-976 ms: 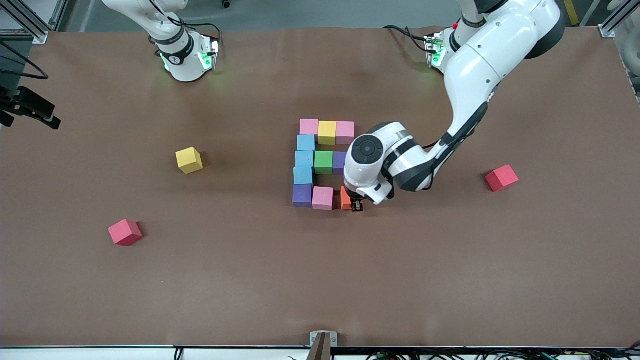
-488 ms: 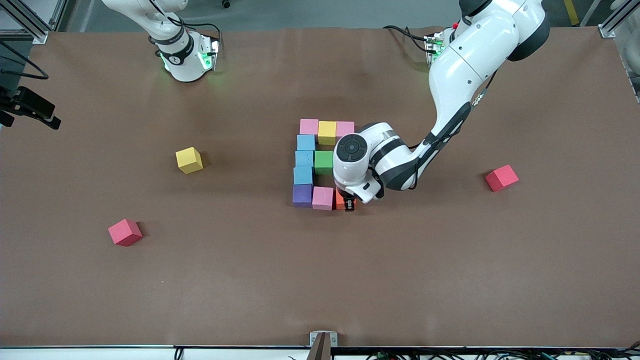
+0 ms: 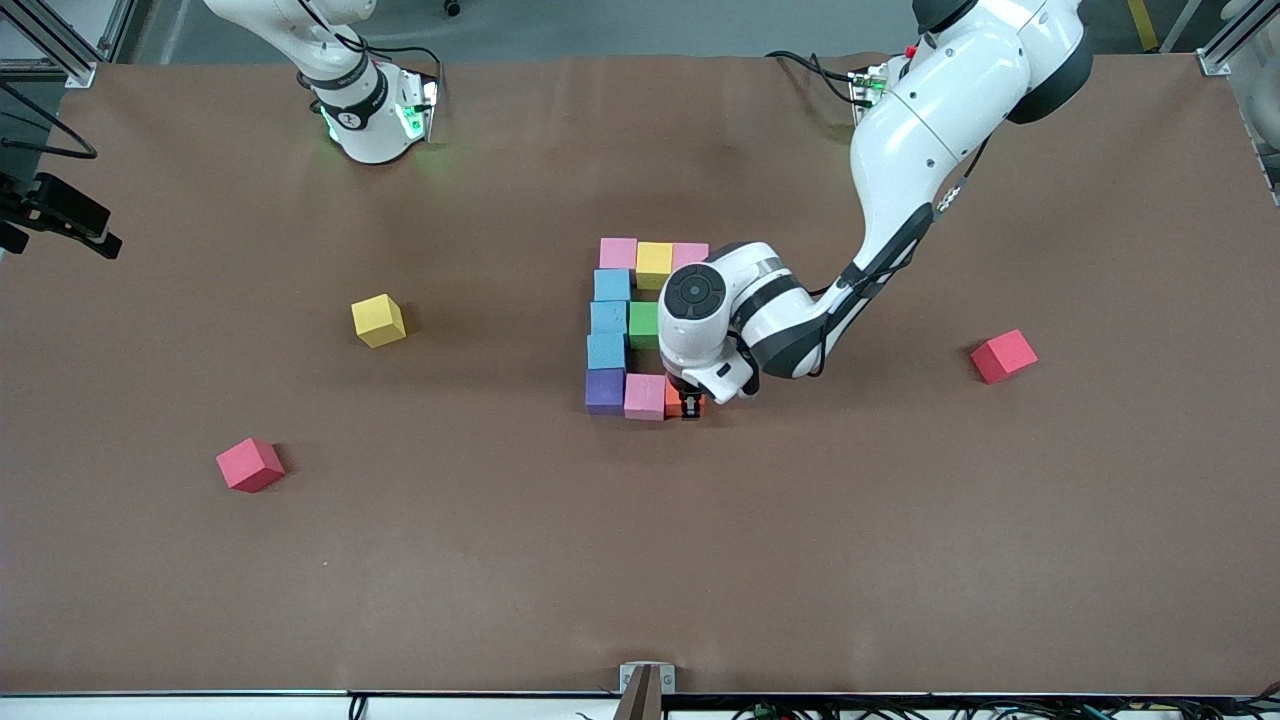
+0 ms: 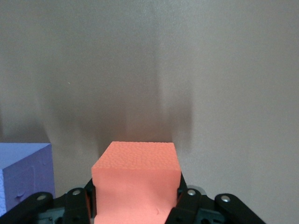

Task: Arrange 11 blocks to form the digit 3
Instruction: 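Place the orange cube beside the pink cube with the left gripper, then open the left gripper and lift it off the orange cube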

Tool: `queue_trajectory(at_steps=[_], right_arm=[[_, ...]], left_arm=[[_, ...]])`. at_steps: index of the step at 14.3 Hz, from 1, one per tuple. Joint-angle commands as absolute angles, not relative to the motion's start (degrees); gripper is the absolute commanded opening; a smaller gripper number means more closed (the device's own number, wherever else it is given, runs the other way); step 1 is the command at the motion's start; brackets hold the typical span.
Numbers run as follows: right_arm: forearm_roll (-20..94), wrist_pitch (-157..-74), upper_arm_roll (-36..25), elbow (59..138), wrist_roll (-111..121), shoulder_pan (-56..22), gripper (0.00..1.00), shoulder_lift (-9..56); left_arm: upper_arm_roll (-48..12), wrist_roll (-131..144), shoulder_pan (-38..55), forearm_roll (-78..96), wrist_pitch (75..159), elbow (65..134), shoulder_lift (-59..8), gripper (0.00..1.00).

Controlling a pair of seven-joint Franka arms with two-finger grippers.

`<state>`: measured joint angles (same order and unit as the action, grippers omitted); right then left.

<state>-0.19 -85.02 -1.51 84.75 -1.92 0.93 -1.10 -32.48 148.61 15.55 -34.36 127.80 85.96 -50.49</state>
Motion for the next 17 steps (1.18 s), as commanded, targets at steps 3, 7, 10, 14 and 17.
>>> queue_trajectory(at_steps=[3, 7, 10, 14, 17], right_arm=[[-0.09, -84.99, -1.06, 84.29, -2.02, 1.41, 1.00, -0.97], [-0.09, -84.99, -1.05, 84.29, -2.02, 1.41, 1.00, -0.97], [-0.09, -85.08, -1.05, 84.29, -2.02, 1.41, 1.00, -0.97], [-0.09, -84.99, -1.05, 84.29, -2.02, 1.41, 1.00, -0.97], [-0.09, -85.08, -1.05, 84.29, -2.02, 1.41, 1.00, -0.97]], left_arm=[[-31.90, 147.83, 16.96, -33.84, 127.88, 83.76, -53.09, 0.48], [-31.99, 147.83, 16.96, -34.01, 127.62, 83.76, -52.65, 1.00], [-32.60, 147.83, 16.79, -34.01, 127.27, 83.76, -51.68, 1.00], [-35.32, 147.48, 15.30, -34.10, 123.95, 83.67, -48.44, 1.00], [-38.48, 143.11, 12.67, -34.01, 117.89, 83.58, -43.70, 1.00]])
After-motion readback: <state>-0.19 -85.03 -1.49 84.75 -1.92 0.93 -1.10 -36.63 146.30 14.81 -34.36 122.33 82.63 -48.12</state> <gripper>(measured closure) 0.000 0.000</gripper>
